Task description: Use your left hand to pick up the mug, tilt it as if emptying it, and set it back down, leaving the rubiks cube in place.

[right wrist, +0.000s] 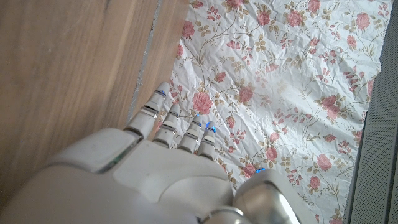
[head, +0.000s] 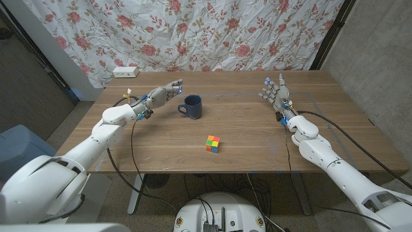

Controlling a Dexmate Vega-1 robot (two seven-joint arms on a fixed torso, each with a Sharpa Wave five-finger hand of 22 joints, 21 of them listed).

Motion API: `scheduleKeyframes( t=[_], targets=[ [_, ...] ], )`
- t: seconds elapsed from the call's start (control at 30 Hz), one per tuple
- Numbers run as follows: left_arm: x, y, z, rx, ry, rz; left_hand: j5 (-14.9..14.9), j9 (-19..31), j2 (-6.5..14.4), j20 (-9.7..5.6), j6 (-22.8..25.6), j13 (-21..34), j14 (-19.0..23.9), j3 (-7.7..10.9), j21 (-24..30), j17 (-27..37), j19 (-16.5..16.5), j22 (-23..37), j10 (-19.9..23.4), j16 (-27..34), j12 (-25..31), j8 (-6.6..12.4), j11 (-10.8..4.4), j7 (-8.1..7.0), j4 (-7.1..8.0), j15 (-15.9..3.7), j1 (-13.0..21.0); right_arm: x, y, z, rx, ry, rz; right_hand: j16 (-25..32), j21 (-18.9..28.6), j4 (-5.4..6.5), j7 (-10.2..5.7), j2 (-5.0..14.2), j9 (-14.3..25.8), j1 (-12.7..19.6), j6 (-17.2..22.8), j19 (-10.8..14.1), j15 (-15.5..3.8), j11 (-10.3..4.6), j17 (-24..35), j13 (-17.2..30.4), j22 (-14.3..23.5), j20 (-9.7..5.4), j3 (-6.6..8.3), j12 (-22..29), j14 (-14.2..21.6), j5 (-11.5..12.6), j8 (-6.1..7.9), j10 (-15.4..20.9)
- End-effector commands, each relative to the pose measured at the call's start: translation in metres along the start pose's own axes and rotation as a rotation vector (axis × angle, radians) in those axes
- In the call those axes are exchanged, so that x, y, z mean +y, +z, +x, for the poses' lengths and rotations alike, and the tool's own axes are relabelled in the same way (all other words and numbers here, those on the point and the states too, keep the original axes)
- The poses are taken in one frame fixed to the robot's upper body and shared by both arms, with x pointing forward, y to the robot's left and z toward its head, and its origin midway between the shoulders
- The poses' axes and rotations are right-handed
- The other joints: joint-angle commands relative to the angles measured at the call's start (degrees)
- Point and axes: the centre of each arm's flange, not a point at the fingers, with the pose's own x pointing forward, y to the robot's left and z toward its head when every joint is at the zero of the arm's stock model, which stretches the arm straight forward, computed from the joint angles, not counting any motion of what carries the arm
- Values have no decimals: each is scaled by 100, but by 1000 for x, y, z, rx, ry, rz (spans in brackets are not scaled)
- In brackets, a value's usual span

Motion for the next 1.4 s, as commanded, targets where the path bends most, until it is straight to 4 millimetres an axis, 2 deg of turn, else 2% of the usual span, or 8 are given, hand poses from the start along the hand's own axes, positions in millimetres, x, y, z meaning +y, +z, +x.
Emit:
scheduleKeyframes(
  t=[0.03, 0.37, 0.53, 0.9, 0.97, 1.07, 1.17, 1.4],
  targets=[
    [2, 3, 5, -7, -100, 79, 44, 13, -9, 23, -405, 7, -813, 84, -6, 31, -623, 30, -617, -11, -12, -11, 19, -93, -13, 95, 112, 0, 0, 0, 0, 0, 0, 16, 34, 40, -37, 133, 13, 49, -11, 20, -280, 13, 27, 21, 28, 2, 2, 29, 33, 24, 21, 50],
    [-1, 4, 3, -13, -111, 184, 41, 15, -38, 11, -619, 8, -962, 139, 8, 33, -771, 31, -756, 6, 11, -12, 3, -120, -14, 96, 220, 0, 0, 0, 0, 0, 0, 16, 35, 40, -37, 132, 13, 48, -12, 23, -286, 6, 28, 21, 28, 3, 2, 29, 33, 24, 20, 50],
    [-1, 3, 0, -22, -89, 191, 40, 23, -61, 27, -404, 18, -778, 189, 87, 34, -606, 32, -578, 86, 112, 107, 46, -14, -14, 47, 326, 0, 0, 0, 0, 0, -1, 16, 35, 40, -36, 133, 13, 48, -12, 23, -281, 7, 28, 21, 28, 2, 3, 29, 33, 24, 21, 49],
    [-6, -8, -6, -19, -41, 202, 46, 40, -77, 49, -470, 40, -662, 264, 81, 37, -550, 33, -483, 98, 159, 106, 160, 311, -14, 130, 489, 0, 0, 0, 0, 0, 0, 18, 35, 41, -37, 133, 13, 48, -12, 22, -285, 5, 28, 21, 28, 0, 3, 27, 38, 24, 20, 46],
    [-7, -10, -6, -16, -34, 198, 55, 46, -66, 62, -499, 49, -655, 296, 68, 40, -580, 34, -479, 91, 163, 106, 221, 437, -12, 172, 552, 0, 0, 0, 0, 0, 0, 17, 33, 40, -37, 133, 13, 48, -12, 17, -285, 9, 28, 21, 28, 2, 3, 25, 35, 24, 21, 40],
    [-11, -13, -5, -4, -49, 197, 58, 49, -66, 17, -501, 53, -648, 313, 59, 41, -604, 34, -472, 89, 166, 112, 218, 472, -13, 151, 590, 0, 0, 0, 0, 0, 0, 18, 33, 41, -37, 133, 13, 48, -12, 16, -278, 17, 28, 21, 28, 2, 3, 24, 37, 23, 21, 39],
    [-15, -16, -4, 6, -65, 198, 52, 53, -95, 27, -490, 61, -592, 338, 60, 42, -613, 34, -406, 97, 192, 130, 394, 704, -16, 254, 664, 0, 0, 0, 0, 0, 0, 17, 33, 41, -36, 133, 13, 48, -11, 17, -279, 17, 28, 21, 28, 2, 3, 26, 37, 23, 21, 42],
    [-23, -23, -3, 28, -97, 188, 39, 55, -126, 22, -455, 65, -514, 345, 58, 43, -622, 34, -361, 116, 207, 149, 408, 711, -18, 260, 699, 0, 0, 0, 0, 0, 0, 15, 34, 41, -36, 133, 13, 48, -9, 19, -278, 17, 28, 21, 28, 0, 3, 25, 32, 23, 22, 39]
  ],
)
